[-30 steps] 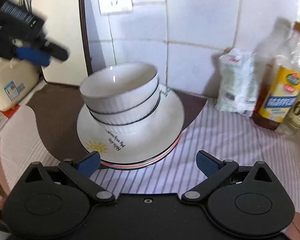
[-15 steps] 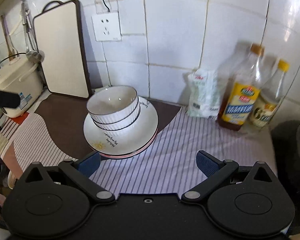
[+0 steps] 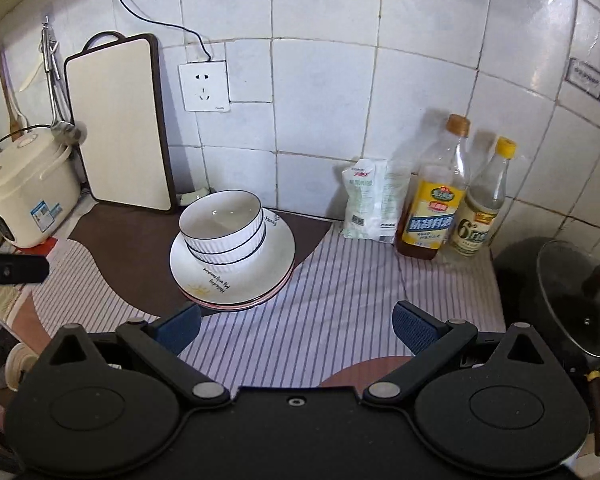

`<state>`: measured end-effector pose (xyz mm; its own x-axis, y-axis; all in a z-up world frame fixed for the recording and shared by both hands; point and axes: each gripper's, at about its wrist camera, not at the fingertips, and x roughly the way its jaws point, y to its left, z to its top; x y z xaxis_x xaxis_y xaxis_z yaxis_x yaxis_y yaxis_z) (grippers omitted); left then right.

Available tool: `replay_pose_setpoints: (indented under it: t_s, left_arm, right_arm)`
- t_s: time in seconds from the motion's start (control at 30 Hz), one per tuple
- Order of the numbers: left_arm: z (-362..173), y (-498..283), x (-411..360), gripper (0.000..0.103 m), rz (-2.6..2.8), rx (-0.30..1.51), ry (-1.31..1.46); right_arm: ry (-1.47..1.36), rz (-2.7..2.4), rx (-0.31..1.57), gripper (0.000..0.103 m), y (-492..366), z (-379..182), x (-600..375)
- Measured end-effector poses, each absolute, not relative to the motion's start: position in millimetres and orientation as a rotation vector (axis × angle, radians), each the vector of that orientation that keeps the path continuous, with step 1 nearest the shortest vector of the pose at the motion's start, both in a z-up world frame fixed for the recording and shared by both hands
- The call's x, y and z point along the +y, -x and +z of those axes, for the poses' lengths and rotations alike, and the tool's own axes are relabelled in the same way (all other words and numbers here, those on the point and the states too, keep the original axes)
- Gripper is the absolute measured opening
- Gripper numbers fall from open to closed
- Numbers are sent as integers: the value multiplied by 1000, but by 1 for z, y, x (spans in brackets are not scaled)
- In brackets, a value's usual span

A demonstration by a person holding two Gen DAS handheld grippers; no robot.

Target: Organize plates and bowls

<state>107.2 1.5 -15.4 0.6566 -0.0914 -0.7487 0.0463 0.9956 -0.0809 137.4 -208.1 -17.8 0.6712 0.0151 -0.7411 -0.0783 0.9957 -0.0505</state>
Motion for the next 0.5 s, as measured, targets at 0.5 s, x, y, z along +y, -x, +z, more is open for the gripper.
replay_pose_setpoints:
  t_s: [0.5]
  left_arm:
    - [-18, -80, 10, 100, -153, 828, -77]
  right_arm:
    - [39, -40, 758, 103, -103, -26, -183]
